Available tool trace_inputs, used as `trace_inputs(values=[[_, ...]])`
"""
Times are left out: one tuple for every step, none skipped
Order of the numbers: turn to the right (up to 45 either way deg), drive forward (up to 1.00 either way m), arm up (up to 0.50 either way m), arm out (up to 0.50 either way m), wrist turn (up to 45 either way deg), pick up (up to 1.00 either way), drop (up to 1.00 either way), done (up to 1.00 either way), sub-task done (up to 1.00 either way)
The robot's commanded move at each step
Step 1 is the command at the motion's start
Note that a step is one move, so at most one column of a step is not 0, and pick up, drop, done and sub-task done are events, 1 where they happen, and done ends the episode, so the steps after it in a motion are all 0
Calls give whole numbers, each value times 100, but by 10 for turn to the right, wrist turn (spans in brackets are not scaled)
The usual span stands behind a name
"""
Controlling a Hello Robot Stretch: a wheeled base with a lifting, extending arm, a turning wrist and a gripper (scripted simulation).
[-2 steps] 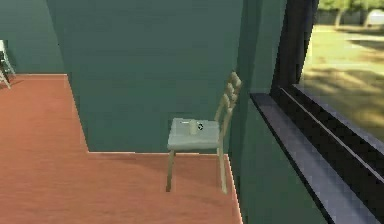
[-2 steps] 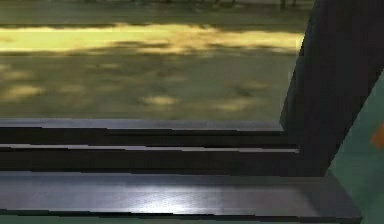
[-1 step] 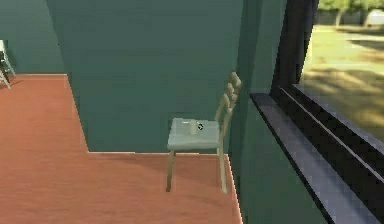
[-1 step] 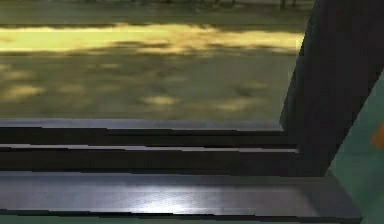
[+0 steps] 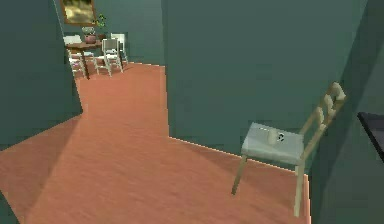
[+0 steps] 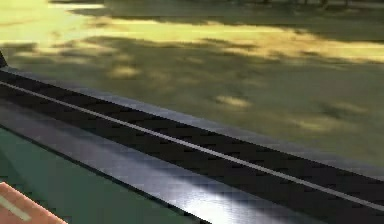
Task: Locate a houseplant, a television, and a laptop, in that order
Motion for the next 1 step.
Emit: trace_inputs(values=[[0,35,0,0,0,0,0,0,0]])
